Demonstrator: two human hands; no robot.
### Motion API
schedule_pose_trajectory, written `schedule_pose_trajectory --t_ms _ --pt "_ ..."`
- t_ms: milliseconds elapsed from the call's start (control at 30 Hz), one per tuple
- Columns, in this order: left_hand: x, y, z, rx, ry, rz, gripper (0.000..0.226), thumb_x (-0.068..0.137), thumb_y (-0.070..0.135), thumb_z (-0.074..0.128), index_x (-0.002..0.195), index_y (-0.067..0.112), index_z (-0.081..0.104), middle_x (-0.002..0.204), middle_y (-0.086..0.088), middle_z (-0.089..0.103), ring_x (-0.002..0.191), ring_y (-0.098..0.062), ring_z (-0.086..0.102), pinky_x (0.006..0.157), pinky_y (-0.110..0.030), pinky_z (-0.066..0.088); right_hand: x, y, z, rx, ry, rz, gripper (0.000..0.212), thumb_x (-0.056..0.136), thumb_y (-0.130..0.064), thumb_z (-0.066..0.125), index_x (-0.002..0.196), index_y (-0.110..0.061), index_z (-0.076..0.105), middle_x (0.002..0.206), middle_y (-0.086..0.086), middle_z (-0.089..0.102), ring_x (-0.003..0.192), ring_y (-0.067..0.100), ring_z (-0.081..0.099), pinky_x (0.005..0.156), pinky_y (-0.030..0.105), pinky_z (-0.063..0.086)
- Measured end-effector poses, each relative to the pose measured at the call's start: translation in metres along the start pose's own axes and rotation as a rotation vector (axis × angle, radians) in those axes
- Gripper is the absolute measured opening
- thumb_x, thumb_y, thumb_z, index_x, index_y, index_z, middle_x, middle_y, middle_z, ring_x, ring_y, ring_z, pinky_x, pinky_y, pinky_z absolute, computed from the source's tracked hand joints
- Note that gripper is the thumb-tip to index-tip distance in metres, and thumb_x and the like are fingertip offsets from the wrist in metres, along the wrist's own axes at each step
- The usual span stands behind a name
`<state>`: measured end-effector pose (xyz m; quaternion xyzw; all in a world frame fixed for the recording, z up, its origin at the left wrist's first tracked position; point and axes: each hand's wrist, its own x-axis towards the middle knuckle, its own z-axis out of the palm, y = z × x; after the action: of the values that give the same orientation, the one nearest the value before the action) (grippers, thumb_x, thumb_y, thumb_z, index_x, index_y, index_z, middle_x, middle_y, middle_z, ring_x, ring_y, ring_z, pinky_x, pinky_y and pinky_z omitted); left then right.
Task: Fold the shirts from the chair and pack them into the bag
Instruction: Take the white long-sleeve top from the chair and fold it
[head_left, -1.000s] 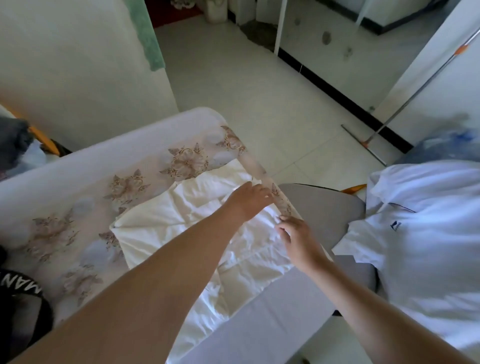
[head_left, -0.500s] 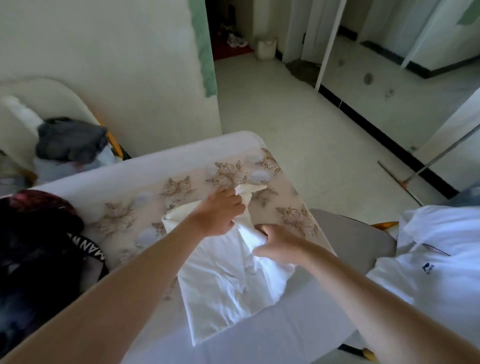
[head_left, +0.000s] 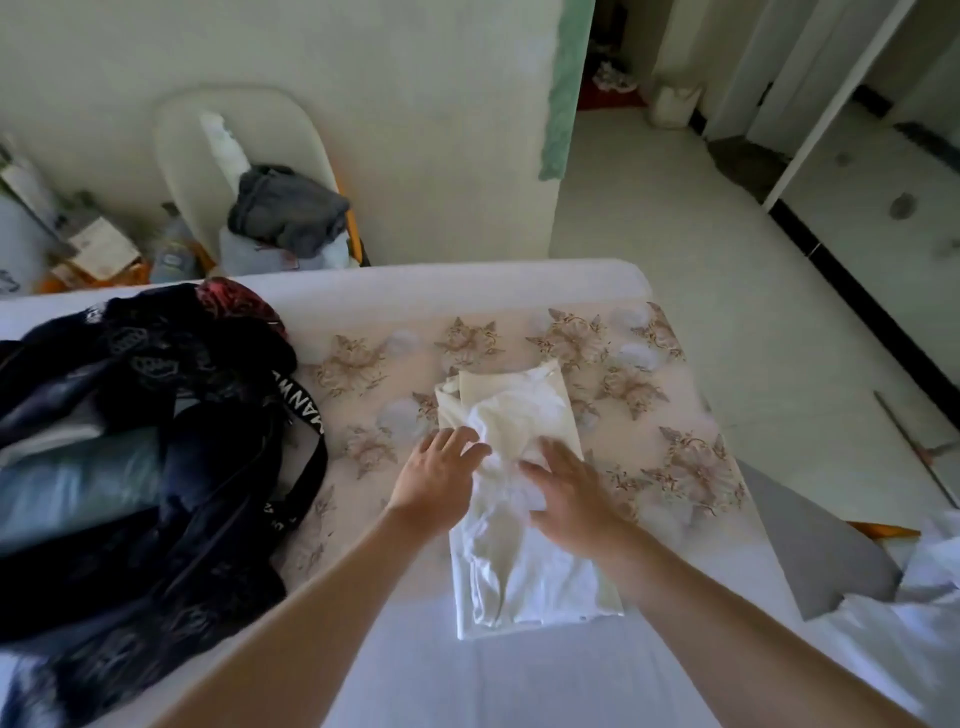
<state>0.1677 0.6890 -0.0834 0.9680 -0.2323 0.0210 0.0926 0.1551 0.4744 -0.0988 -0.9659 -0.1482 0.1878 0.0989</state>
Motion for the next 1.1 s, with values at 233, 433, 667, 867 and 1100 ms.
schedule_pose_trajectory --t_ms 233,433,667,867,1100 --pt "0.017 -0.004 0.035 0.015 -0.373 -0.076 0.068 0.102 0.049 0.031 0.157 0.028 -0.003 0.164 -0.005 -0.018 0.151 -0.026 -0.015 0.122 -0.048 -0.006 -0.007 0.001 0.025 -0.15 -0.037 -0.098 0.092 0.091 -0.064 0.049 0.159 -0.026 0.001 0.164 0.007 -0.02 0.149 0.025 -0.024 0.123 0.05 -0.003" --pt "-0.016 0.021 0.035 0.136 -0.229 -0.141 0.07 0.101 0.021 0.031 0.153 0.011 -0.014 0.159 -0.014 -0.027 0.146 -0.032 -0.026 0.12 -0.05 -0.012 -0.032 0.007 0.055 -0.217 0.09 -0.135 0.076 0.097 -0.06 0.026 0.157 -0.015 0.021 0.164 0.018 0.013 0.153 0.033 0.007 0.122 0.047 0.017" --pt "-0.09 0.046 0.057 -0.009 -0.302 -0.001 0.076 0.09 0.053 0.041 0.153 0.013 0.031 0.162 -0.01 0.022 0.15 -0.029 0.016 0.116 -0.047 0.019 -0.056 0.005 0.053 -0.228 0.022 -0.192 0.089 0.09 -0.066 0.04 0.155 -0.008 0.027 0.164 0.018 0.016 0.152 0.031 0.011 0.117 0.045 0.014" --pt "-0.108 0.052 0.051 0.04 -0.292 0.015 0.076 0.085 0.05 0.053 0.145 0.004 0.045 0.156 -0.012 0.035 0.146 -0.027 0.026 0.117 -0.043 0.023 -0.091 0.024 0.052 -0.304 0.024 -0.351 0.093 0.08 -0.059 0.057 0.156 -0.016 0.026 0.165 0.016 0.008 0.152 0.031 0.012 0.122 0.045 0.019" --pt "-0.111 0.072 0.047 0.04 -0.362 0.049 0.098 0.082 0.069 0.033 0.157 0.008 0.013 0.165 -0.009 -0.001 0.152 -0.028 -0.006 0.122 -0.036 -0.003 -0.083 0.008 0.041 -0.349 0.113 -0.341 0.079 0.062 -0.003 0.07 0.139 -0.011 0.055 0.142 0.019 0.052 0.123 0.034 0.059 0.093 0.04 0.056"
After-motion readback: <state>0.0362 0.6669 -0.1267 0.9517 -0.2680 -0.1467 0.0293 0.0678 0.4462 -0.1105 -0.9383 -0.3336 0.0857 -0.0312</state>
